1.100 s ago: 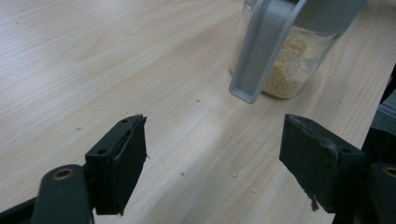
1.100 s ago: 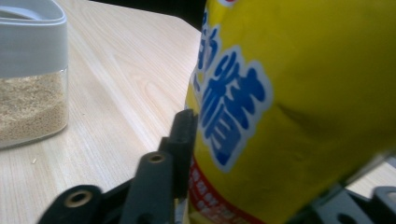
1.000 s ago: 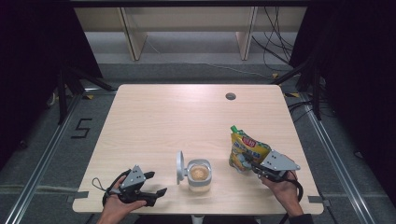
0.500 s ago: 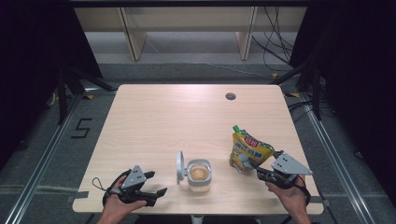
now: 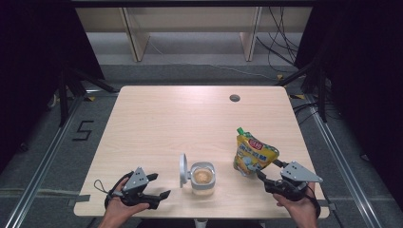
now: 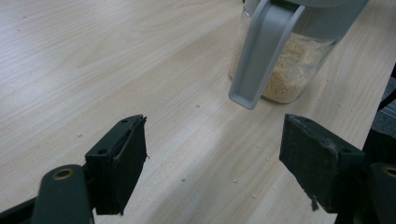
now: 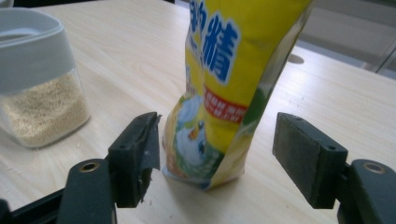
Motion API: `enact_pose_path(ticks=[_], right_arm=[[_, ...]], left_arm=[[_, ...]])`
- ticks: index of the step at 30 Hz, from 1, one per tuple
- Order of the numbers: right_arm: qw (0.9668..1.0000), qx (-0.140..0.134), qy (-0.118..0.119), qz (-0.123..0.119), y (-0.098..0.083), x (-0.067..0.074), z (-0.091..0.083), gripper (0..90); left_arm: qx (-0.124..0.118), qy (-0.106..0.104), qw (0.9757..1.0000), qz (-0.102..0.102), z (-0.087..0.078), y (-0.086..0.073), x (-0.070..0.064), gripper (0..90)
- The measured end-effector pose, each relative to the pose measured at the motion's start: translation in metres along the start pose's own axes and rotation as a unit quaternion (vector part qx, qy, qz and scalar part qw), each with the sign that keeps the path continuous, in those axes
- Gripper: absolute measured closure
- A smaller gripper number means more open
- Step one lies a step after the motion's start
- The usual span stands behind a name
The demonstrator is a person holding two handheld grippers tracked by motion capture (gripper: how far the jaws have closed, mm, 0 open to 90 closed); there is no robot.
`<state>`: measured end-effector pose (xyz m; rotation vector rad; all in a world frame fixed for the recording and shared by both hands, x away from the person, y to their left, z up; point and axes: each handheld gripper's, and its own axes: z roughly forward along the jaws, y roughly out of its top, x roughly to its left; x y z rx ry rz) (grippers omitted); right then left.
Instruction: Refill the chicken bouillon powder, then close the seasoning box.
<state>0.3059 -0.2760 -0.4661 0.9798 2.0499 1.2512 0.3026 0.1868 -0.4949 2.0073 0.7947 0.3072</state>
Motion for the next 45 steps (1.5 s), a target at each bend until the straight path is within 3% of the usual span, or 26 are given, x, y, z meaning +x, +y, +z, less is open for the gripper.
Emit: enact_pose_path(ticks=[2,3,4,6,7,8,11,14,15,18,19,20,22,24,26,28,31,32,33,34,35,42,45], right_arm=[[1.0,0.004,-0.001,-0.003,-0.002,0.001,-0.001,31.7],[0.9998,-0.001,-0.008,-0.017,-0.003,0.0,-0.001,31.4],[0.9999,0.003,-0.006,-0.016,-0.004,0.0,-0.001,30.9],[0.9996,0.022,-0.001,0.018,-0.006,0.004,-0.004,30.6],[0.9997,0.024,-0.003,0.006,-0.007,0.002,-0.003,30.4],[0.9994,0.031,-0.005,0.017,-0.008,0.004,-0.005,30.0],[0.9993,0.035,-0.002,0.01,-0.011,0.005,-0.004,29.7],[0.9992,0.034,-0.006,-0.019,-0.011,0.005,-0.004,29.1],[0.9992,0.037,-0.002,-0.018,-0.012,0.006,-0.004,29.0],[0.9987,0.051,0.0,-0.001,-0.012,0.01,-0.007,29.0],[0.999,0.041,-0.005,-0.017,-0.012,0.008,-0.006,29.0],[0.9989,0.042,-0.005,-0.017,-0.012,0.008,-0.006,28.9],[0.999,0.039,-0.007,-0.021,-0.013,0.008,-0.006,28.7],[0.9986,0.053,-0.006,0.006,-0.013,0.012,-0.009,28.7],[0.9989,0.042,-0.011,-0.016,-0.013,0.01,-0.009,28.7],[0.9988,0.045,-0.01,-0.017,-0.013,0.011,-0.01,28.7],[0.9987,0.047,-0.01,-0.019,-0.014,0.011,-0.009,28.9],[0.9984,0.056,-0.005,-0.003,-0.014,0.012,-0.01,29.1],[0.9987,0.047,-0.01,-0.019,-0.014,0.01,-0.009,29.2],[0.9987,0.047,-0.01,-0.019,-0.014,0.01,-0.009,29.2],[0.9986,0.047,-0.011,-0.021,-0.014,0.009,-0.009,29.2],[0.9985,0.051,-0.007,-0.016,-0.014,0.011,-0.009,28.6],[0.9984,0.053,-0.008,-0.018,-0.014,0.011,-0.008,28.4]], left_arm=[[-0.001,0.002,0.9999,0.017,-0.001,0.002,0.002,22.2],[-0.004,-0.001,0.9999,0.012,-0.001,0.003,0.002,22.2],[-0.013,0.002,0.9999,-0.008,0.0,0.003,-0.001,22.2],[-0.009,-0.001,0.9999,-0.009,-0.001,0.004,0.0,22.2],[-0.01,0.001,0.9999,-0.002,-0.001,0.005,0.001,22.2],[-0.003,0.004,1.0,0.0,-0.001,0.006,0.0,22.2],[0.0,0.003,1.0,0.007,0.001,0.008,-0.004,22.4],[0.003,0.002,0.9999,0.016,0.0,0.012,-0.007,22.5],[-0.009,-0.003,0.9999,0.01,0.002,0.013,-0.01,22.4],[-0.003,-0.01,0.9999,0.009,0.001,0.02,-0.011,24.5],[-0.011,-0.011,0.9998,0.008,0.002,0.02,-0.011,25.3],[-0.004,-0.015,0.9998,0.011,0.001,0.023,-0.012,26.5],[-0.01,-0.029,0.9993,0.022,-0.001,0.026,-0.013,33.3],[-0.017,-0.04,0.9982,0.041,-0.003,0.029,-0.015,47.0],[-0.026,-0.04,0.9971,0.059,-0.004,0.031,-0.016,59.1],[-0.031,-0.03,0.9968,0.068,-0.006,0.032,-0.017,72.7],[-0.034,-0.025,0.9962,0.077,-0.009,0.034,-0.016,83.3],[-0.036,-0.023,0.9959,0.079,-0.008,0.035,-0.016,85.8],[-0.037,-0.022,0.9953,0.087,-0.008,0.037,-0.015,87.6],[-0.036,-0.021,0.9953,0.088,-0.007,0.038,-0.015,88.8],[-0.033,-0.02,0.9965,0.074,-0.006,0.038,-0.017,88.9],[-0.03,-0.017,0.995,0.094,-0.008,0.046,-0.019,89.0],[-0.033,-0.017,0.9957,0.085,-0.008,0.049,-0.021,89.0]])
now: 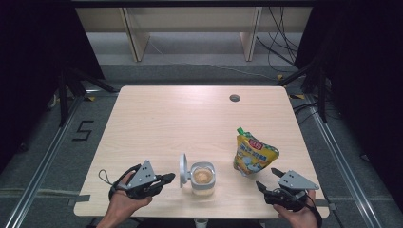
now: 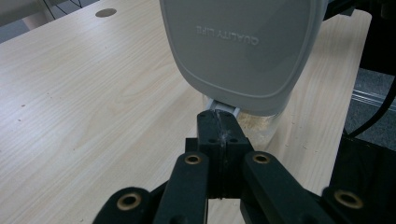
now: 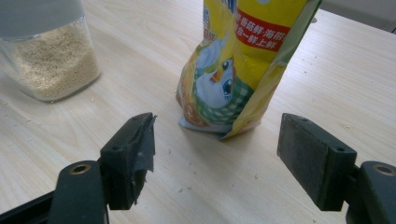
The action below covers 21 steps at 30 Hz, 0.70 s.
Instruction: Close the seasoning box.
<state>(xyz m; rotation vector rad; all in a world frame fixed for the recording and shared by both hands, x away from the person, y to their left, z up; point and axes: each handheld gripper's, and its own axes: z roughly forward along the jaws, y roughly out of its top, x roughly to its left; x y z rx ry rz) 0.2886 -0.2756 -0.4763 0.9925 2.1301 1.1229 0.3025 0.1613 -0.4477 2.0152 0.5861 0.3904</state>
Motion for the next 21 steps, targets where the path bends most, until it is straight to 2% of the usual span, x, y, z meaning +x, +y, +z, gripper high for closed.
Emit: enact_pose_path(ticks=[1,7,9,10,11,13,14,16,21], right_arm=[[1.0,-0.002,0.003,0.0,0.0,0.0,0.0,28.2],[1.0,0.008,0.001,0.002,-0.001,0.0,-0.002,28.0],[1.0,0.007,0.002,0.006,-0.001,0.001,-0.003,28.0],[1.0,0.007,0.0,0.003,-0.001,0.001,-0.003,28.0],[1.0,0.006,-0.001,-0.001,-0.002,0.0,-0.003,28.0],[1.0,0.008,0.002,0.002,-0.002,0.001,-0.003,28.0],[0.9997,0.015,0.009,0.015,-0.002,0.003,-0.004,28.0],[1.0,0.007,0.001,0.003,-0.002,0.001,-0.005,28.0],[1.0,0.008,-0.001,0.002,-0.003,0.001,-0.005,28.0]], left_arm=[[0.001,-0.002,1.0,0.005,0.0,0.001,0.0,89.0],[-0.008,-0.012,0.9999,0.002,0.004,0.012,-0.002,89.1],[-0.007,-0.014,0.9999,0.006,0.005,0.015,-0.002,89.1],[-0.006,-0.015,0.9997,0.016,0.005,0.017,0.0,89.1],[-0.009,-0.012,0.9999,0.005,0.006,0.017,-0.001,89.1],[-0.008,-0.009,0.9999,0.0,0.007,0.018,-0.001,89.1],[-0.006,-0.009,0.9999,0.007,0.008,0.019,0.0,89.1],[-0.006,-0.01,0.9999,0.007,0.009,0.02,0.0,89.0],[-0.009,-0.009,0.9999,0.011,0.01,0.024,-0.001,89.0]])
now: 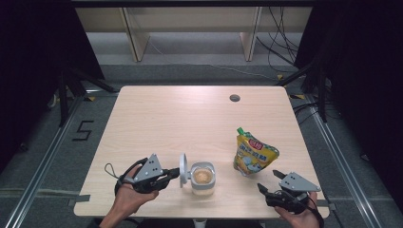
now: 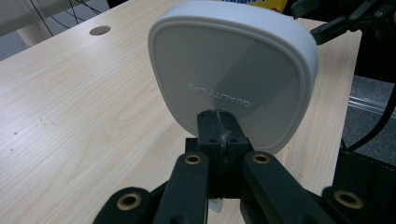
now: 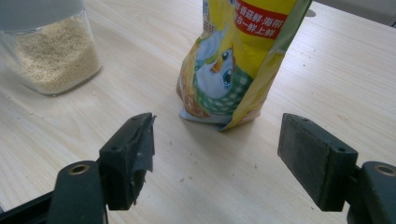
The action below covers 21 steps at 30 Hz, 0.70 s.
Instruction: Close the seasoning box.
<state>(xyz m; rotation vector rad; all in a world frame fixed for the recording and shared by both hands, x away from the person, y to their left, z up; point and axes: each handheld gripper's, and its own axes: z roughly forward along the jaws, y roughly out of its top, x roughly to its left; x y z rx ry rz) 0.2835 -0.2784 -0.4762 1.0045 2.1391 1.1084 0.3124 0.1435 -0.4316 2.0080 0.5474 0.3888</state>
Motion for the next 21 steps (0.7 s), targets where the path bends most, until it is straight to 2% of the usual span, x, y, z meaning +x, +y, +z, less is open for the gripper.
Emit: enact_pose_path(ticks=[4,5,6,7,9,10,12,13,15,21], right_arm=[[1.0,0.0,0.0,-0.001,0.0,0.001,0.0,28.0],[1.0,0.0,0.0,-0.001,0.0,0.0,0.0,28.0],[1.0,-0.001,-0.001,-0.002,0.0,0.0,0.0,28.0],[1.0,0.0,0.0,0.0,0.0,0.0,0.0,28.0],[1.0,-0.001,0.002,-0.004,0.0,0.0,0.0,28.0],[1.0,-0.001,0.002,-0.004,0.0,0.001,0.0,28.0],[1.0,0.001,0.002,-0.007,0.0,0.001,0.001,28.0],[1.0,0.007,0.007,0.002,0.0,0.002,0.001,28.1],[1.0,0.005,0.001,-0.007,0.0,0.001,0.001,28.1],[1.0,0.006,0.002,-0.006,0.0,0.002,0.001,28.1]], left_arm=[[0.002,-0.002,1.0,0.008,0.001,0.003,-0.001,89.0],[-0.002,-0.003,1.0,0.0,0.003,0.003,-0.002,89.0],[-0.001,-0.005,1.0,0.009,0.003,0.004,-0.002,89.0],[-0.001,-0.004,1.0,0.004,0.004,0.005,-0.003,89.0],[0.0,-0.006,0.9999,0.013,0.007,0.007,-0.005,89.0],[-0.001,-0.011,0.9999,0.011,0.008,0.008,-0.006,89.0],[0.0,-0.008,0.9998,0.016,0.011,0.011,-0.007,89.0],[0.003,-0.012,0.9997,0.021,0.012,0.012,-0.007,89.0],[0.002,-0.013,0.9997,0.021,0.015,0.014,-0.008,89.0],[-0.004,-0.012,0.9998,0.019,0.012,0.016,-0.007,89.0]])
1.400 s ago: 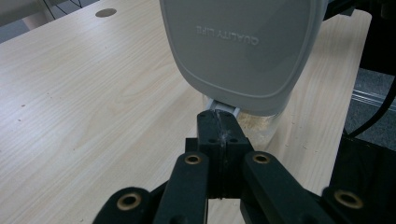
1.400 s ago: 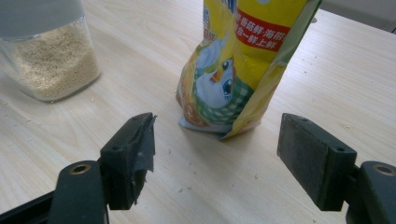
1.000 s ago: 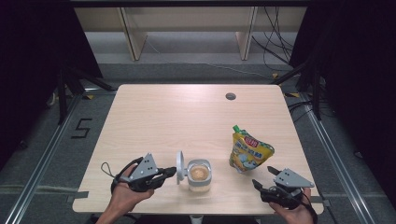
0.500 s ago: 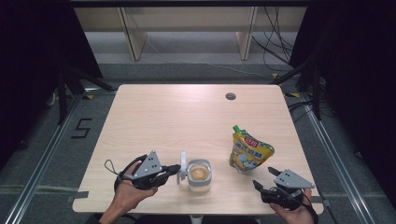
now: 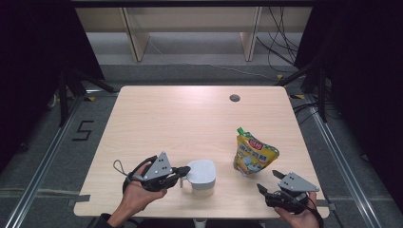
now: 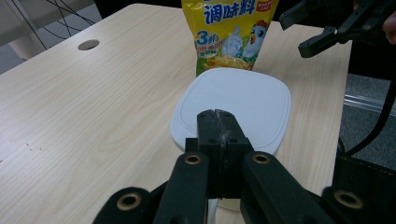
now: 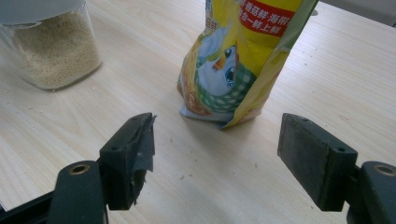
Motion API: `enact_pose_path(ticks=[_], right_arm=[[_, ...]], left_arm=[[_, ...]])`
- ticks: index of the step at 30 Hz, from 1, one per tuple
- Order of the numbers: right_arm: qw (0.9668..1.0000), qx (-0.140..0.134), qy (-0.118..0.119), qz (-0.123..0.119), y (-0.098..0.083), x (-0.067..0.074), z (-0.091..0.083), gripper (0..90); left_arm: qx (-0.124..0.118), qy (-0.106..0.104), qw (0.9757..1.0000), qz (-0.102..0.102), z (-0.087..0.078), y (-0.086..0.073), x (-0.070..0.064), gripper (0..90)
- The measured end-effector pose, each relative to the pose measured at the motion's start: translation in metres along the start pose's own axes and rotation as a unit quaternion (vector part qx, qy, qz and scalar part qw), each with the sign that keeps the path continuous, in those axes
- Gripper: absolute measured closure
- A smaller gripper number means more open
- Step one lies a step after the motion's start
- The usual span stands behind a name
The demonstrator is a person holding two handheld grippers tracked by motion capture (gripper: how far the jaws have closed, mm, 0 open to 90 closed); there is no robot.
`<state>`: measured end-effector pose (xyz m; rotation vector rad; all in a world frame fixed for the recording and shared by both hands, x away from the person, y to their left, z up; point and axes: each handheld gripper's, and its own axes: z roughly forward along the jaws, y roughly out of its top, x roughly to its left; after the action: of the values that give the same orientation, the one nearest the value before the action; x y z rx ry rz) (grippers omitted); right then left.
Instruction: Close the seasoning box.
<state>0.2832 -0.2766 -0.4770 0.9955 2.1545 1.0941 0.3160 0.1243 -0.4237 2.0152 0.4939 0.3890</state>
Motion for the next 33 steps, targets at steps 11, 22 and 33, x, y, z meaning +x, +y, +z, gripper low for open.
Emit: enact_pose_path(ticks=[11,22,33], right_arm=[[1.0,-0.001,0.002,-0.004,0.0,0.0,-0.001,28.0],[1.0,-0.002,0.006,0.004,0.0,0.002,-0.002,25.2],[0.999,0.007,0.035,0.026,-0.001,0.009,-0.002,19.1]], left_arm=[[-0.026,-0.006,0.9973,-0.069,-0.012,-0.018,0.009,69.8],[-0.016,0.007,0.9971,-0.075,-0.025,-0.041,0.014,35.0],[0.006,0.014,0.9968,-0.079,-0.023,-0.059,-0.001,26.4]])
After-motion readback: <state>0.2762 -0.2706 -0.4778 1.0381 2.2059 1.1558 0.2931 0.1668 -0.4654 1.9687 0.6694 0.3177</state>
